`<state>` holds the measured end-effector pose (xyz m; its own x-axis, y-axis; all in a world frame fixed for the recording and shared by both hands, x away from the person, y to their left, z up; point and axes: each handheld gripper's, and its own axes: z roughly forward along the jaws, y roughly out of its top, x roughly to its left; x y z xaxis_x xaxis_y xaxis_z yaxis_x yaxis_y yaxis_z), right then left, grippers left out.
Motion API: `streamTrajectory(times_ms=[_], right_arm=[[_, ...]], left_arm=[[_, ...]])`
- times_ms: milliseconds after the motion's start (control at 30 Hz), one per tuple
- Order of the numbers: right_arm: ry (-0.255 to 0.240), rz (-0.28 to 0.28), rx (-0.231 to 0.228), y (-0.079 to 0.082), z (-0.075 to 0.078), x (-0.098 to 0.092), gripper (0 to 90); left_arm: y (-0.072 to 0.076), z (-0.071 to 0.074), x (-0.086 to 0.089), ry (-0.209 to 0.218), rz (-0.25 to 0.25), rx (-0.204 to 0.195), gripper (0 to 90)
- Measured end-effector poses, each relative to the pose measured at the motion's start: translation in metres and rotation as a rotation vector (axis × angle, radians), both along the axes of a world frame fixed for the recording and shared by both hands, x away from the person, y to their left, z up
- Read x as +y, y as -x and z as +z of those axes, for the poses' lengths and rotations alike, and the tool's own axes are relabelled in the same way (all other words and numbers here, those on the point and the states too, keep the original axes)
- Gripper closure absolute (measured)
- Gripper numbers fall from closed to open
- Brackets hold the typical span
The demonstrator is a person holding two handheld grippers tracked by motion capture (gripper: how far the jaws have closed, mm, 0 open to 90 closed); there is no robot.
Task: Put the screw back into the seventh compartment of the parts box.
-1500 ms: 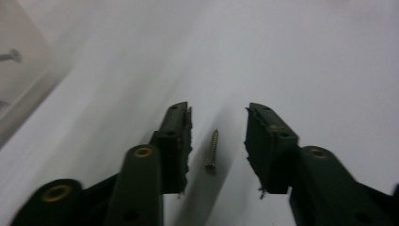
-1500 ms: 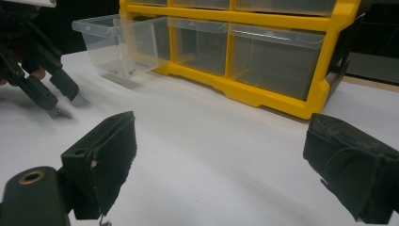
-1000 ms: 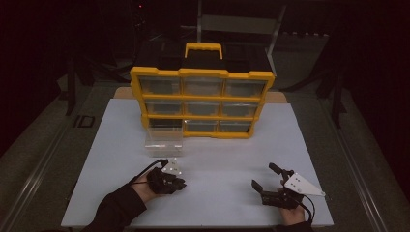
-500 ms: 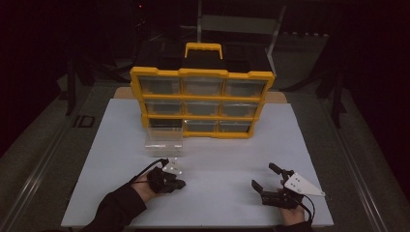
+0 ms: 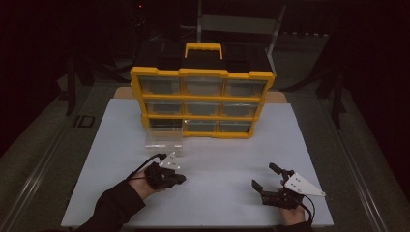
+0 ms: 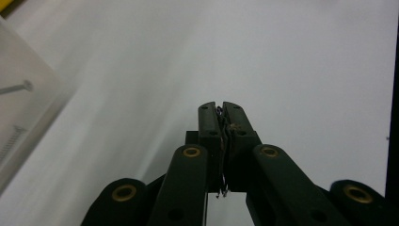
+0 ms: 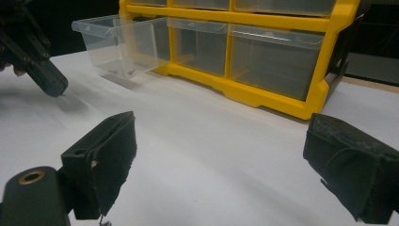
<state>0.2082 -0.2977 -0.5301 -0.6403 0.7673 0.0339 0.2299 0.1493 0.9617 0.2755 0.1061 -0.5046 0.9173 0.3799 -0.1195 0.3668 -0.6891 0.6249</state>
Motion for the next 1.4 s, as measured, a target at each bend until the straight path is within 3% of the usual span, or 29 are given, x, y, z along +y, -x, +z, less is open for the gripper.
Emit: streamTrajectory(times_ms=[67, 533, 867, 1100, 1400], right_arm=[[0.000, 0.000, 0.000, 0.000, 0.000, 0.000, 10.0], [0.000, 0.001, 0.001, 0.000, 0.000, 0.001, 10.0], [0.000, 0.001, -0.001, 0.000, 0.000, 0.001, 10.1], [0.004, 0.000, -0.004, 0.000, 0.000, 0.001, 10.0], [0.004, -0.001, -0.003, 0.000, 0.000, 0.001, 10.0]], left_arm=[[-0.002, 0.004, 0.002, 0.011, 0.013, 0.006, 86.5], [-0.009, 0.046, 0.016, 0.066, 0.055, -0.054, 86.6], [-0.018, 0.071, 0.023, 0.077, 0.087, -0.105, 86.5], [-0.028, 0.082, 0.027, 0.082, 0.111, -0.127, 86.6], [-0.040, 0.093, 0.032, 0.094, 0.183, -0.169, 86.6]])
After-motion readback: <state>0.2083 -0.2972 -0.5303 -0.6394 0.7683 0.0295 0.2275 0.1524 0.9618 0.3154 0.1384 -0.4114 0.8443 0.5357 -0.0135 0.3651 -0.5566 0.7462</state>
